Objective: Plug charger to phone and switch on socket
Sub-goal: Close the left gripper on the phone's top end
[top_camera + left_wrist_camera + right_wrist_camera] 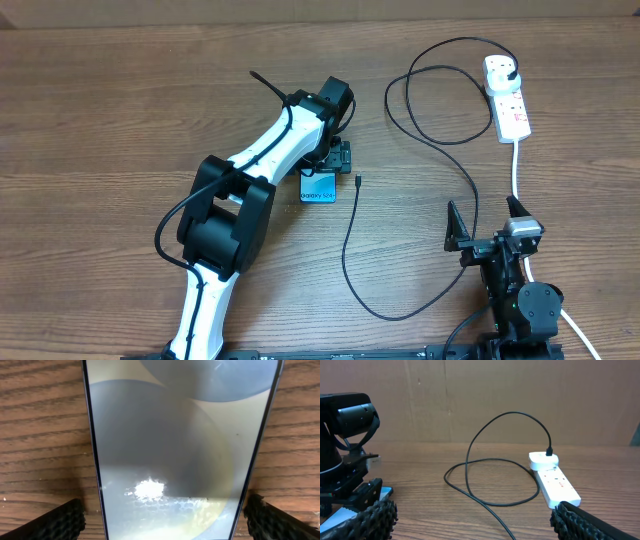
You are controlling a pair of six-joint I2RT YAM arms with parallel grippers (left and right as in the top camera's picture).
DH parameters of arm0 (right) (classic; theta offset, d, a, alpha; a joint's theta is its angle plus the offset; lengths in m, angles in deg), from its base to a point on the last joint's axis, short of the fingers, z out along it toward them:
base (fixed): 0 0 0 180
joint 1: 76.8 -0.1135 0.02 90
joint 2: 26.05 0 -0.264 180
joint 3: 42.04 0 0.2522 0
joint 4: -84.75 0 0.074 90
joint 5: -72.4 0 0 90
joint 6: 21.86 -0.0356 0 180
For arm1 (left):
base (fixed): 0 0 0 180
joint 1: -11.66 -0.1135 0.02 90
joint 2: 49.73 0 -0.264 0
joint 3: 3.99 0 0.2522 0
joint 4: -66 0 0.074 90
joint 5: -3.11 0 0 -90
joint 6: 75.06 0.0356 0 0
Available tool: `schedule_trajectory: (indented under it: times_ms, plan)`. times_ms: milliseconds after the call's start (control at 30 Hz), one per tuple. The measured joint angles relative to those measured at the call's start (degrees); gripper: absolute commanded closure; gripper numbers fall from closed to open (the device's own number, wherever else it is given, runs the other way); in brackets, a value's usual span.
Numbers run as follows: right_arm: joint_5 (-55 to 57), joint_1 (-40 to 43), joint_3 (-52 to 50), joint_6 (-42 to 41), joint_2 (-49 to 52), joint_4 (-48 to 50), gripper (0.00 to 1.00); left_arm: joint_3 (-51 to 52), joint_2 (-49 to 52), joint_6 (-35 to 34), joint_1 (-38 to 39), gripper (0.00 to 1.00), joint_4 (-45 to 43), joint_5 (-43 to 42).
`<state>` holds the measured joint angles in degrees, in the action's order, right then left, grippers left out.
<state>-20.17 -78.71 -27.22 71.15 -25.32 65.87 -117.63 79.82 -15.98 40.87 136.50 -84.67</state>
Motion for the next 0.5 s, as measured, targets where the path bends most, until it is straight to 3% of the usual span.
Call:
schedule_trajectory:
  times_ms: [500]
  plan:
    - [0.00, 0.00, 0.00, -0.02, 0.00, 0.02, 0.00, 0.00, 0.00, 1.33, 0.00, 0.00, -0.17, 0.17]
